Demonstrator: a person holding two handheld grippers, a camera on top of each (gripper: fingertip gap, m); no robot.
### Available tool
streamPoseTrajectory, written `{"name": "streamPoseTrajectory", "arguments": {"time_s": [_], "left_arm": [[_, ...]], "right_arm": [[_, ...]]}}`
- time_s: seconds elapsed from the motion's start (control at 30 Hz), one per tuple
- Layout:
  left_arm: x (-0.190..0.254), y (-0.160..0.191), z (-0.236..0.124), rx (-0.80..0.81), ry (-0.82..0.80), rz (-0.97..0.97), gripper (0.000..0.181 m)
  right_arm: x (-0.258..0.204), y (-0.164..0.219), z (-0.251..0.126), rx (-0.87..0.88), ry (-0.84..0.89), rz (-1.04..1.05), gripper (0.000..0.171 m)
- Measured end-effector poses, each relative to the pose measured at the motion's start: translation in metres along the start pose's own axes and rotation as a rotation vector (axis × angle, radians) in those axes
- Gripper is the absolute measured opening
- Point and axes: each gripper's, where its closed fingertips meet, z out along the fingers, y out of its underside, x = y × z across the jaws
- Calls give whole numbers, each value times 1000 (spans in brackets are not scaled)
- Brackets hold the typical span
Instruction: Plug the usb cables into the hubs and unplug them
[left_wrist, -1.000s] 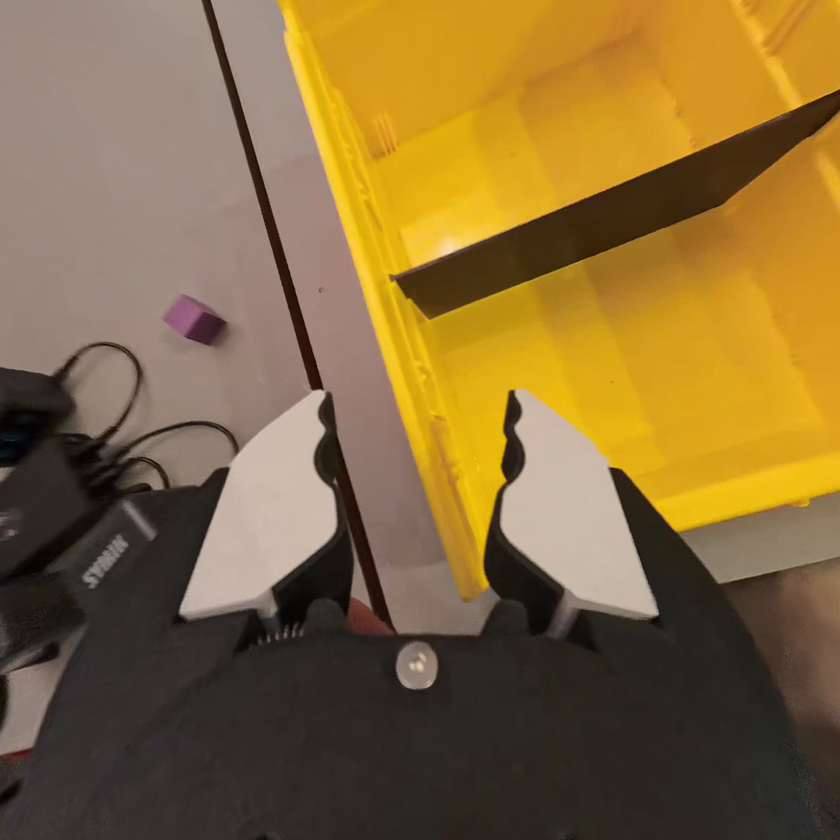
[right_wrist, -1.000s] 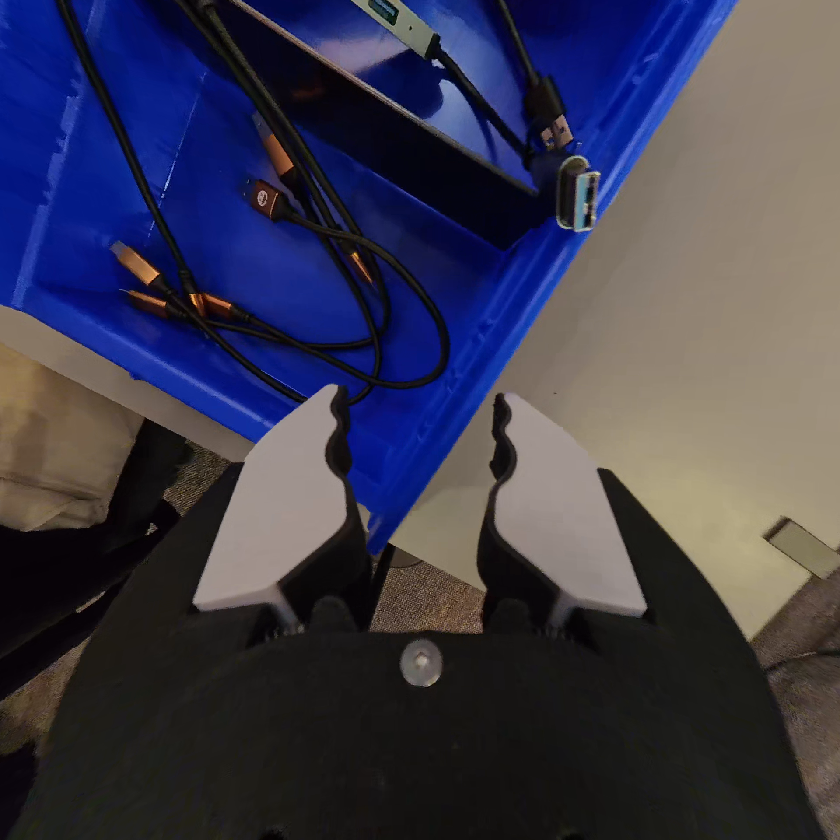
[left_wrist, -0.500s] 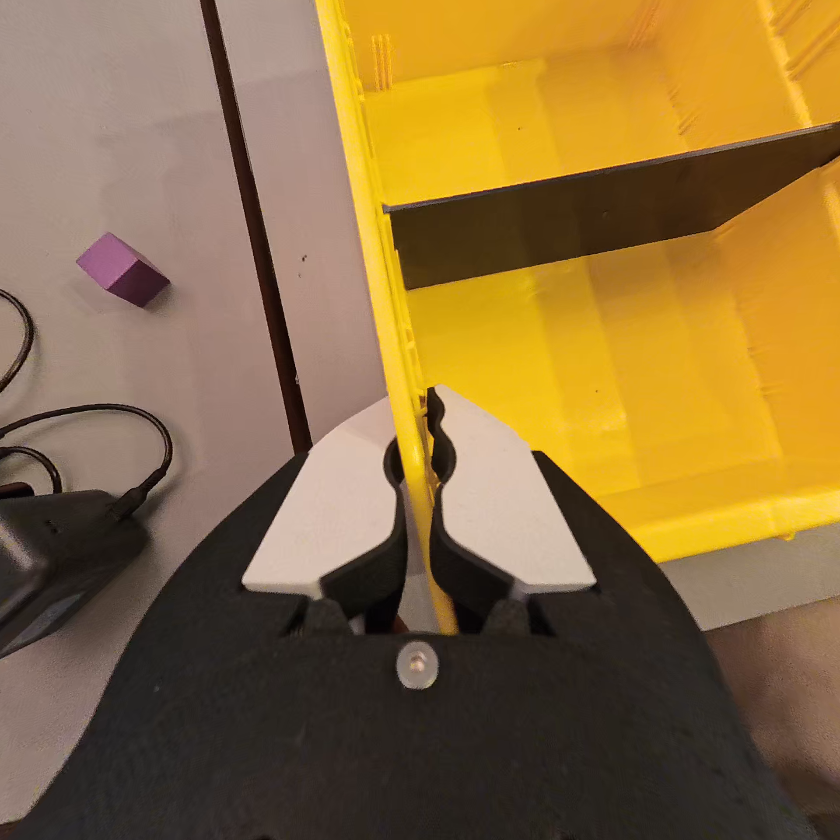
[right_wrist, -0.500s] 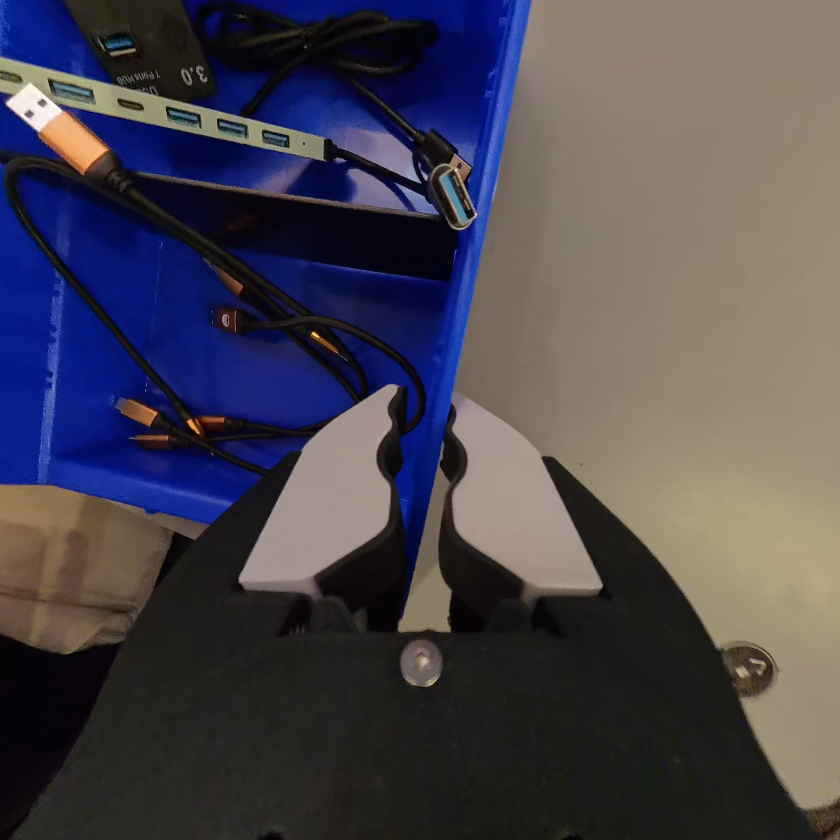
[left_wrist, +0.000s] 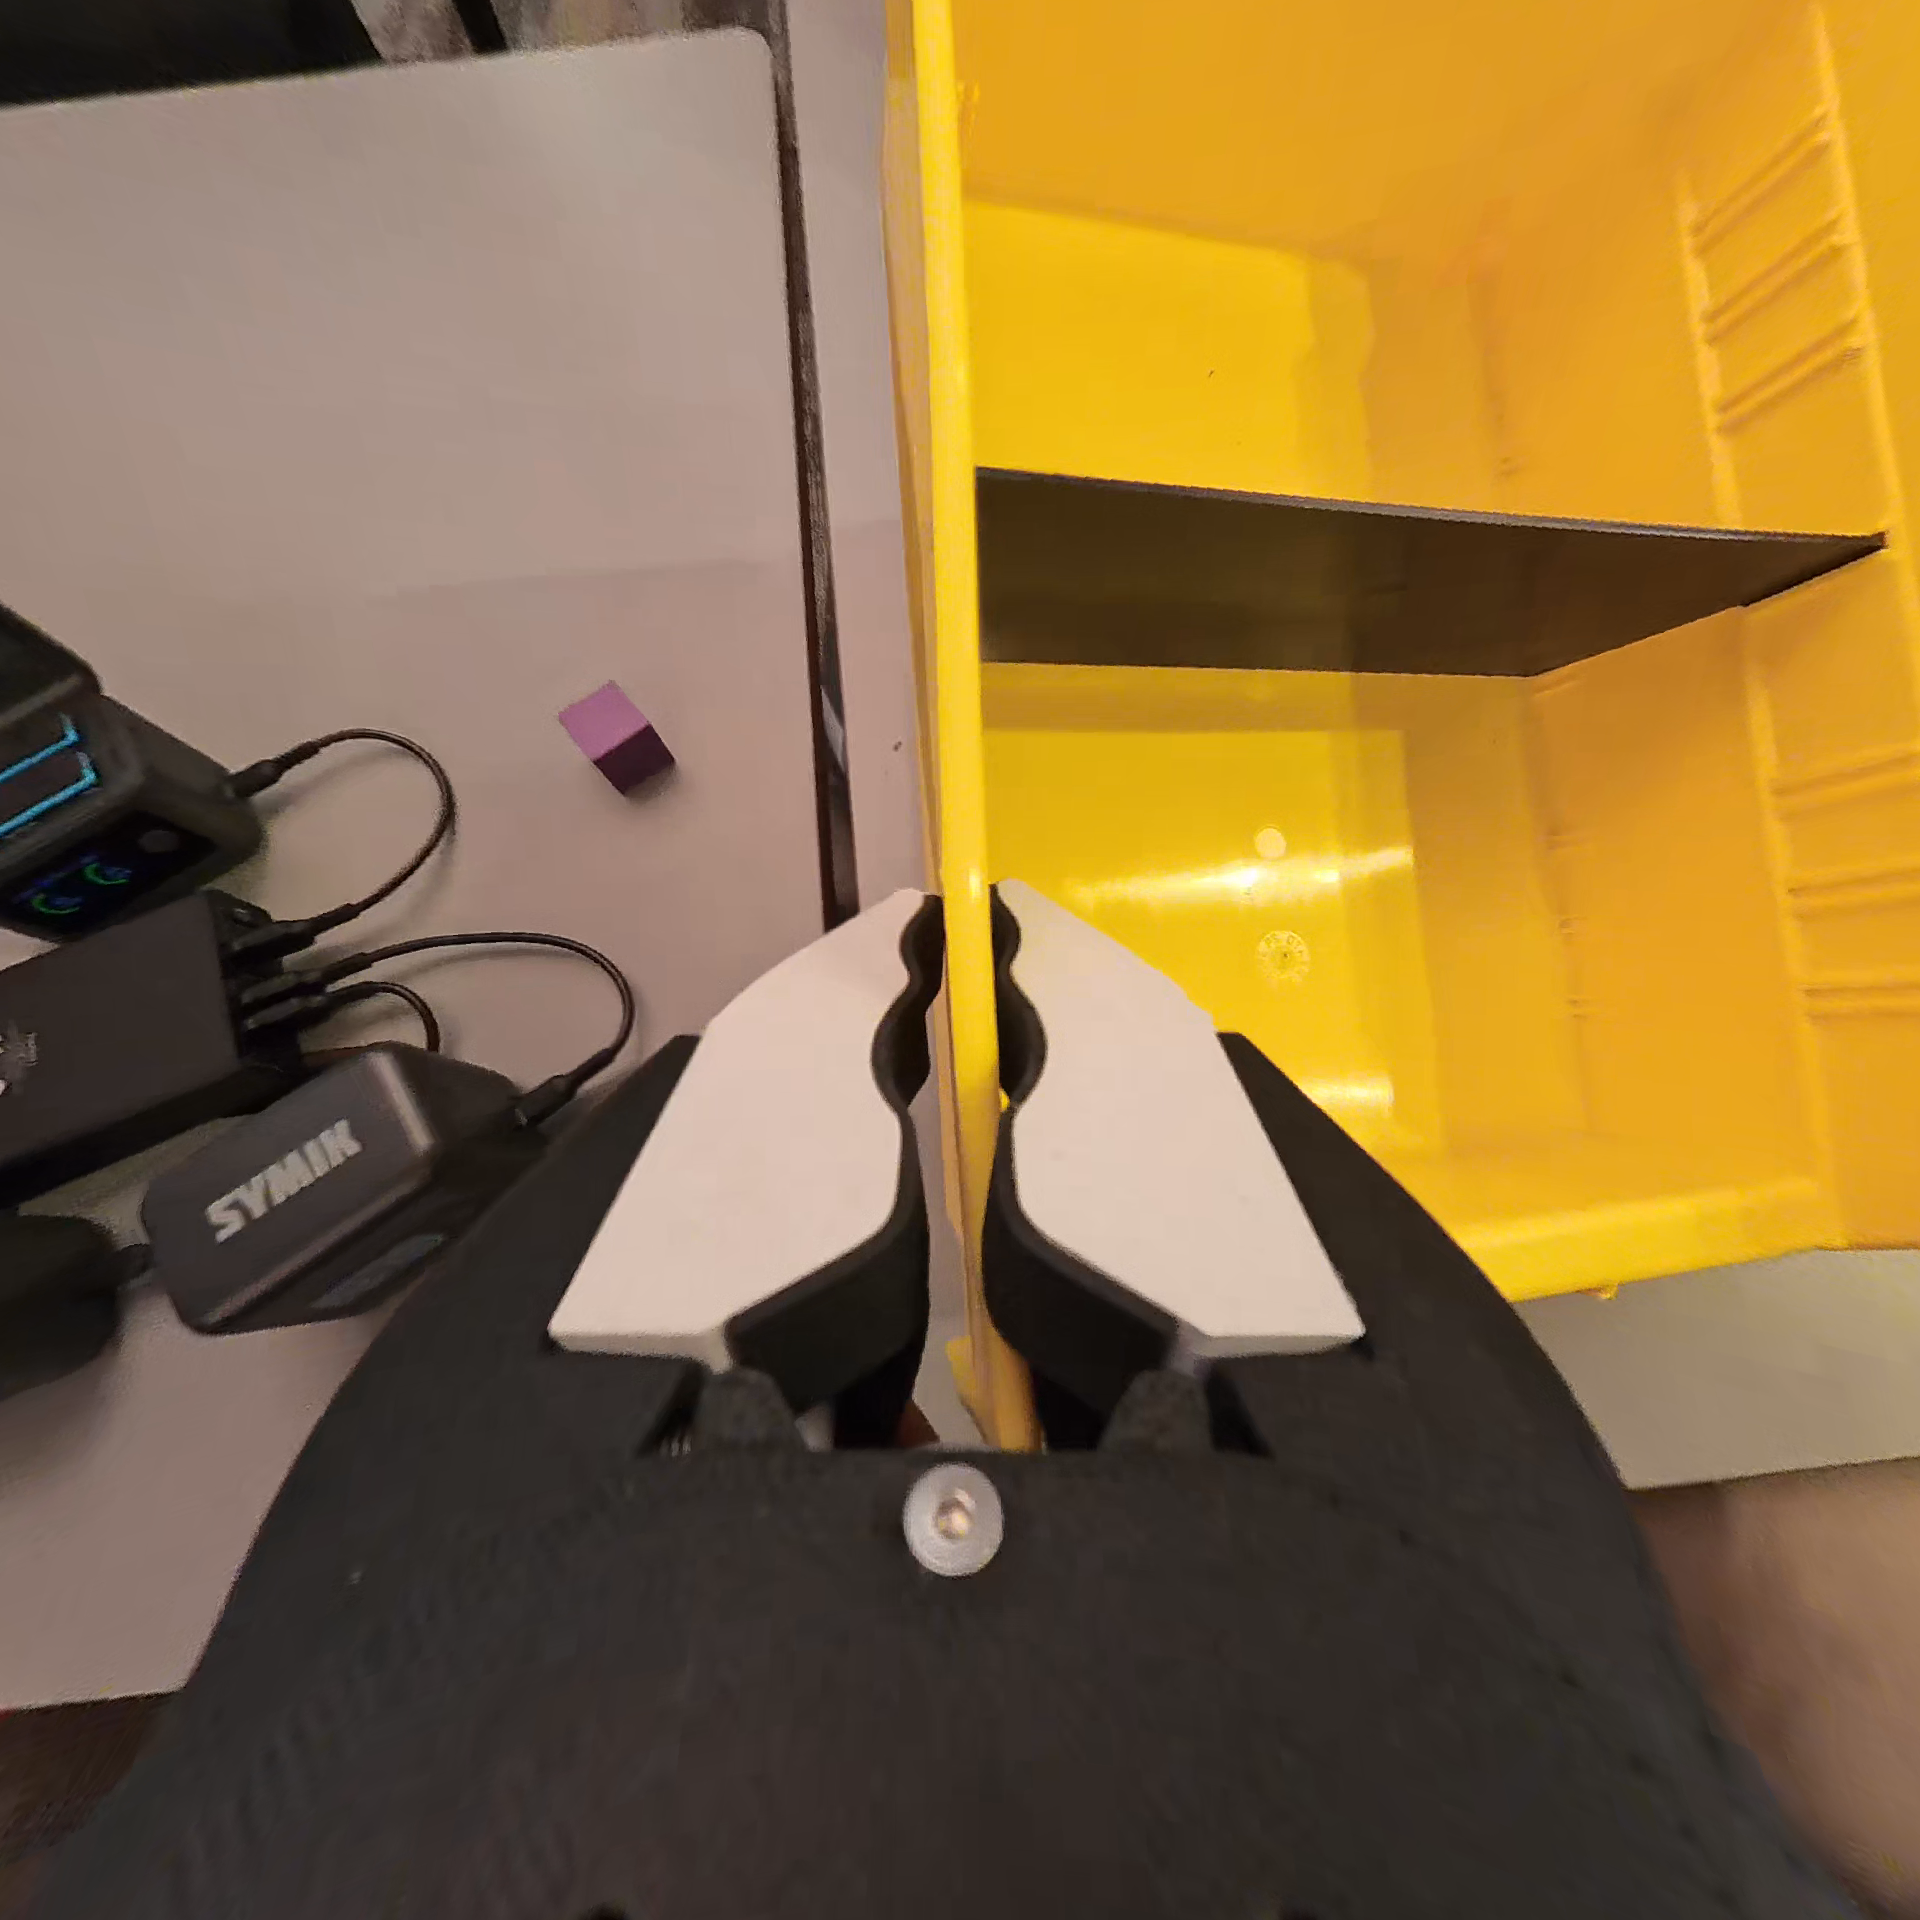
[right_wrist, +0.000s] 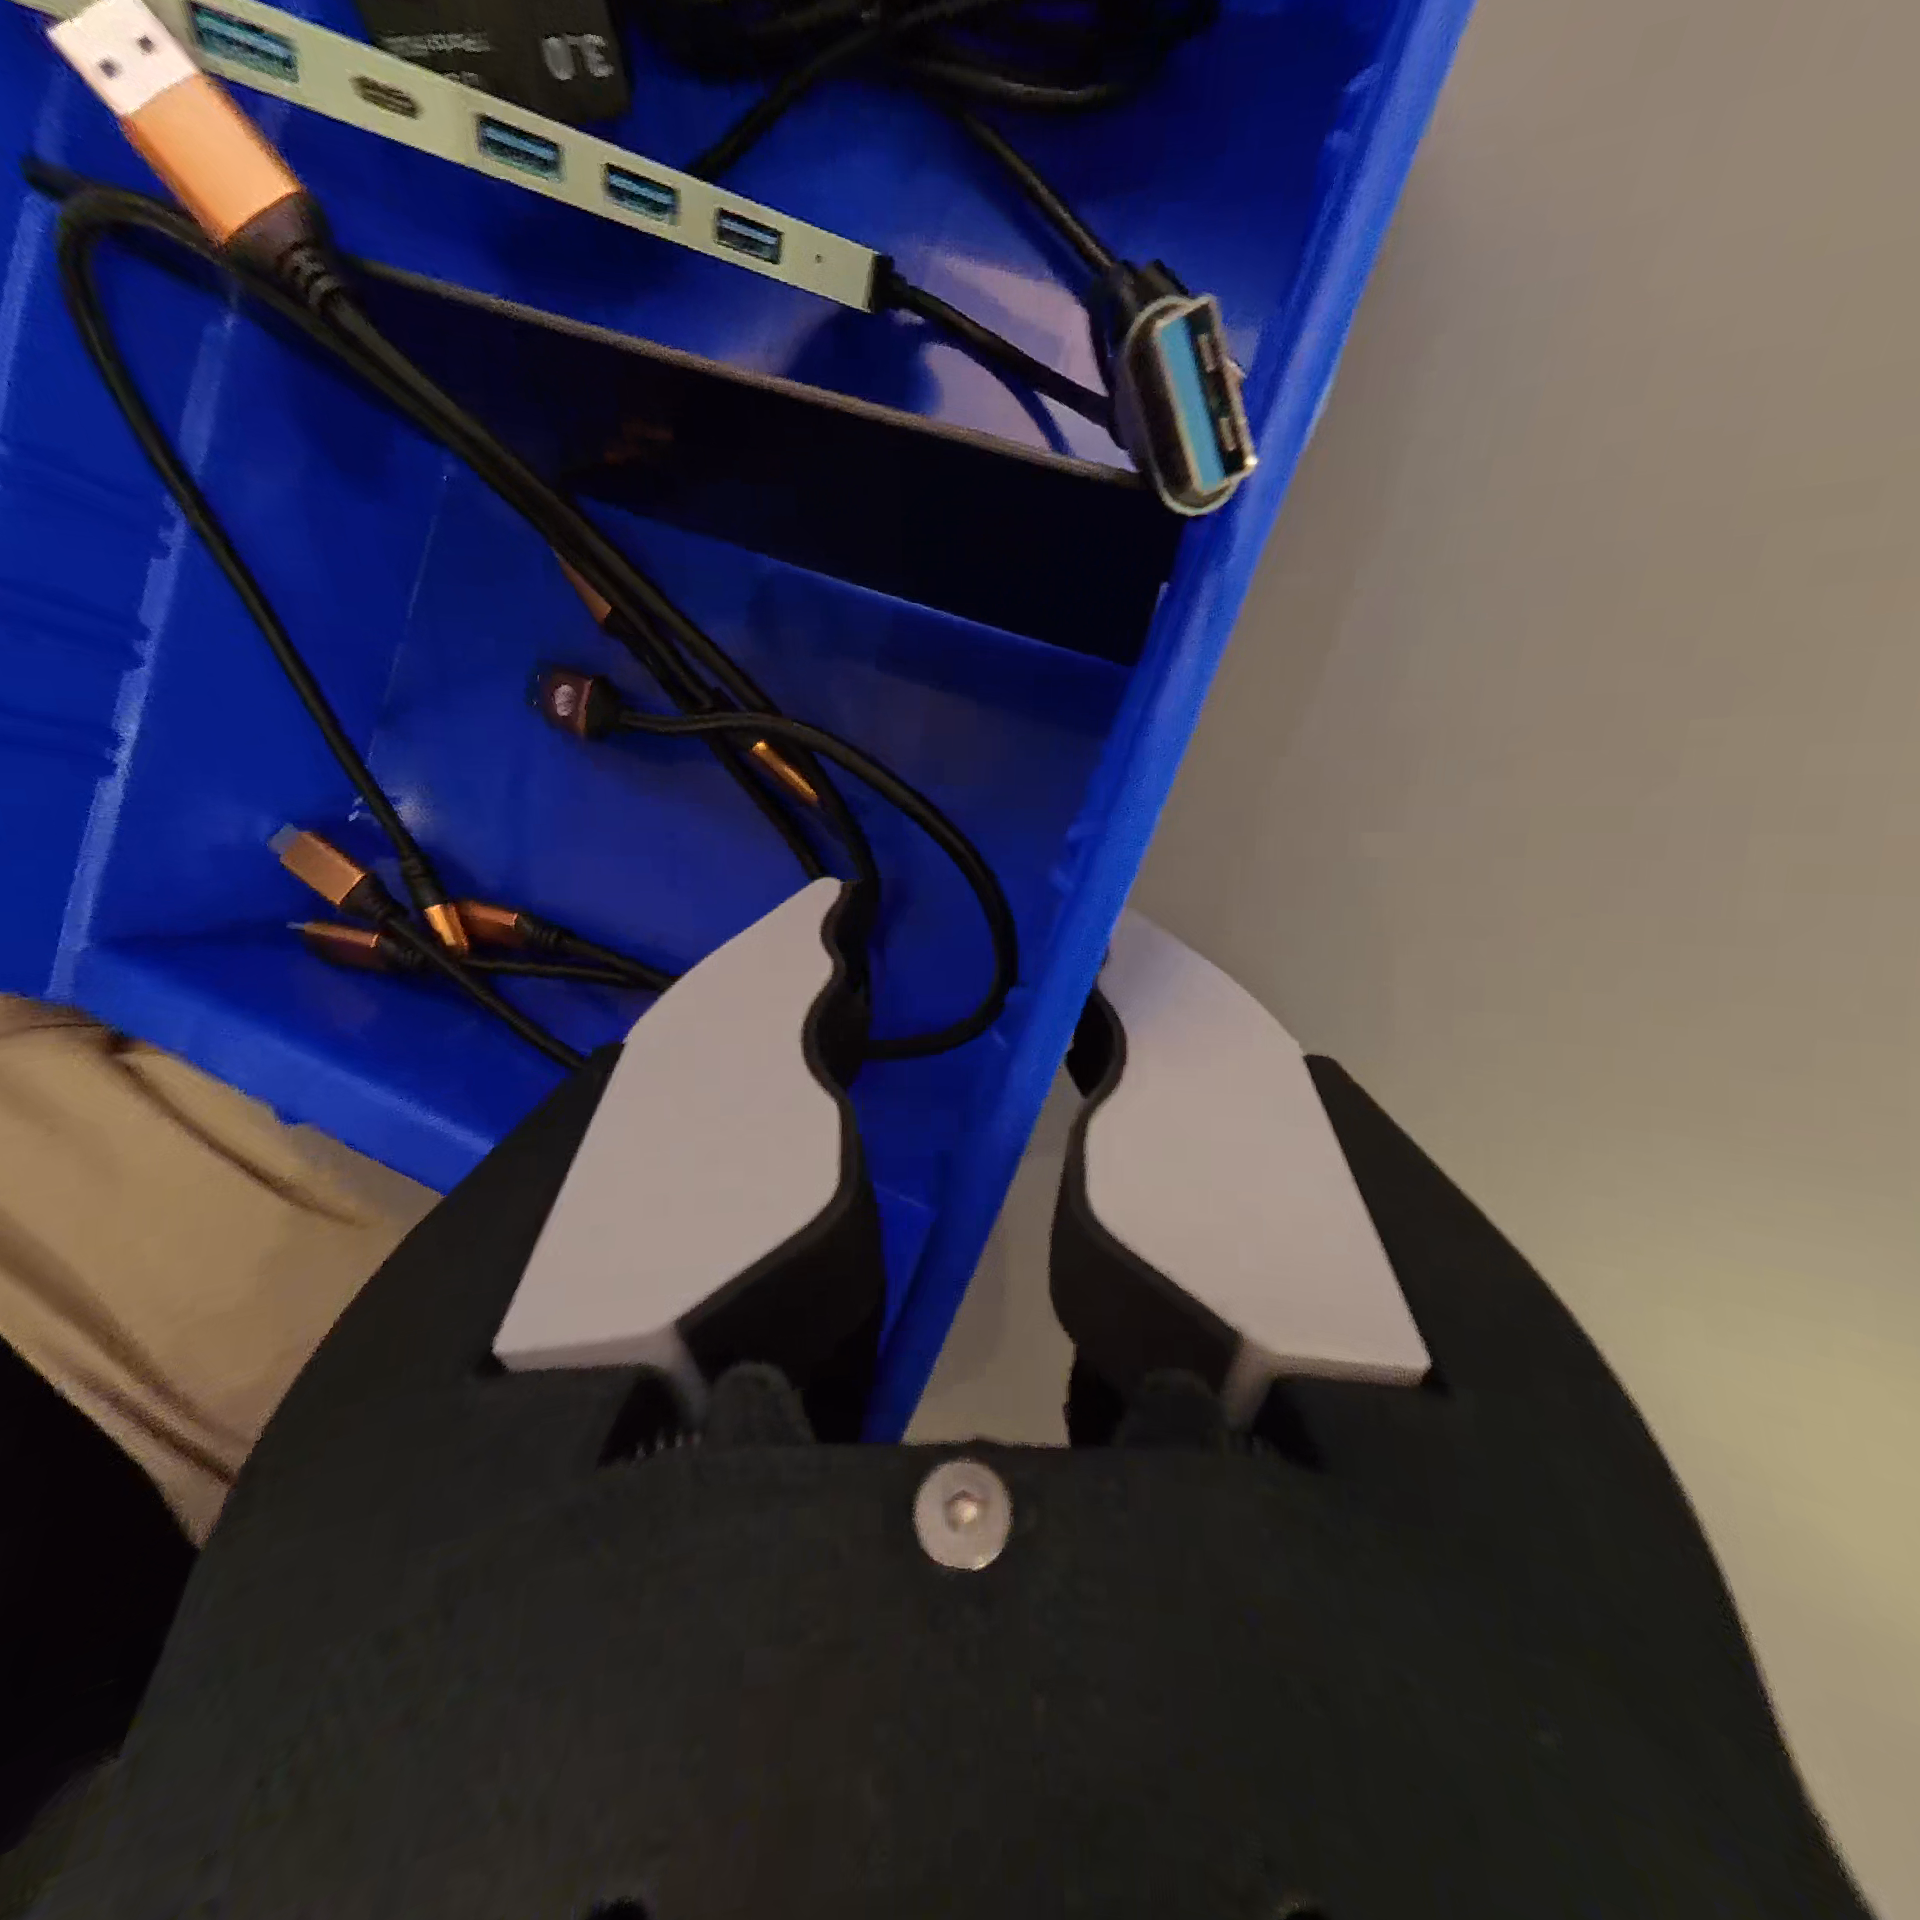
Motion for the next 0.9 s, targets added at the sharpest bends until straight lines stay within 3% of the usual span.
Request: {"name": "streamPoseTrajectory", "arguments": {"time_s": [0.03,0.3,0.53,0.67,0.83,0.9], "left_arm": [[-2,-4,-4,23,-5,-12,7],[-16,-31,-33,174,-21,-97,7],[-19,-39,-36,228,-21,-146,8],[-21,-44,-42,254,-24,-156,7],[-19,-59,-56,311,-33,-158,7],[-13,-71,-64,344,-39,-141,8]], "right_arm": [[-14,-5,7,1,-26,-17,43],[-124,-41,67,-2,-122,-175,83],[-211,-62,104,-49,-222,-264,118],[-251,-79,123,-36,-262,-286,123],[-316,-92,144,-31,-357,-304,147],[-340,-97,150,-34,-405,-325,147]]}}
